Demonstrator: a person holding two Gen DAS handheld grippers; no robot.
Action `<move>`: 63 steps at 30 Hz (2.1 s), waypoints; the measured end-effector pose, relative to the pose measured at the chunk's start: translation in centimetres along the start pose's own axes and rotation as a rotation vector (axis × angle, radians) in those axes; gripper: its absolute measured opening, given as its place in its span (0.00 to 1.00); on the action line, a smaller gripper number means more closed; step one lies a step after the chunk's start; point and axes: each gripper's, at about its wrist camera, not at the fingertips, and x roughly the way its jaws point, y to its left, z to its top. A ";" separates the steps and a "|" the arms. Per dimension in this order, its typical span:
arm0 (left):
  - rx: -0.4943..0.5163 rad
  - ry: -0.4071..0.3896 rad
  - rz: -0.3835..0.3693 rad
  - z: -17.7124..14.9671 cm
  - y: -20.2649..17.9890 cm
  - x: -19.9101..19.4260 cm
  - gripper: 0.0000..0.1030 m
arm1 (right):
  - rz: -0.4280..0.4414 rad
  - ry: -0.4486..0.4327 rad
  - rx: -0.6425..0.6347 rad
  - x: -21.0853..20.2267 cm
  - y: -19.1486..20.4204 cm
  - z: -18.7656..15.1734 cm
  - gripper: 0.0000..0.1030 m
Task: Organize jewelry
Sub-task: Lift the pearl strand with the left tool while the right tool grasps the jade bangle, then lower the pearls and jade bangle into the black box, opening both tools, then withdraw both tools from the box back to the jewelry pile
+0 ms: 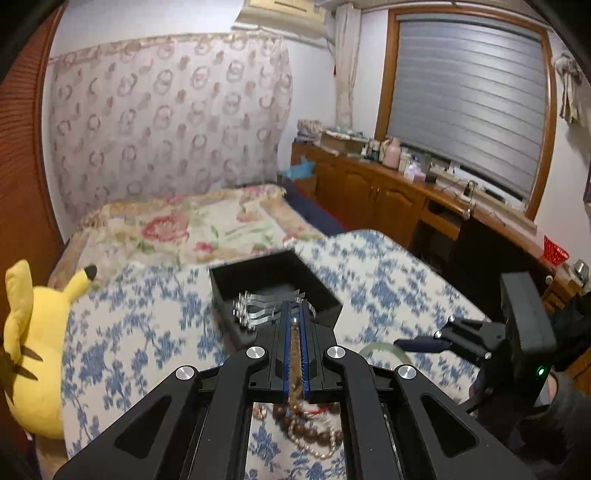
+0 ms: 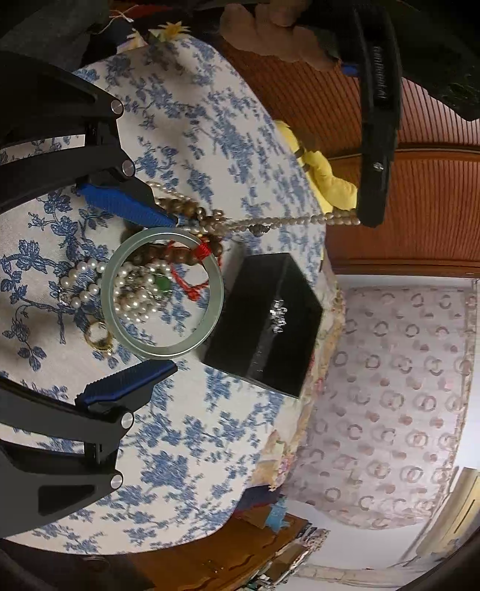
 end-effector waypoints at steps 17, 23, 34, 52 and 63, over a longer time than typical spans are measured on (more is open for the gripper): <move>0.039 -0.134 0.045 9.1 -0.6 -2.0 0.03 | -0.030 -0.121 -0.019 -1.0 -3.4 6.5 0.72; 0.027 -0.131 0.074 11.6 0.3 -0.5 0.03 | -0.061 -0.140 -0.020 -0.7 -3.6 7.6 0.72; -0.008 -0.061 0.090 10.2 2.1 3.4 0.03 | -0.068 -0.131 -0.021 1.3 -3.4 7.8 0.72; -0.066 0.065 0.167 3.0 5.4 7.4 0.76 | -0.066 -0.053 -0.041 8.6 -3.2 9.0 0.72; -0.074 0.095 0.220 -0.7 6.7 6.5 0.91 | -0.056 0.008 -0.031 12.2 -3.3 9.4 0.72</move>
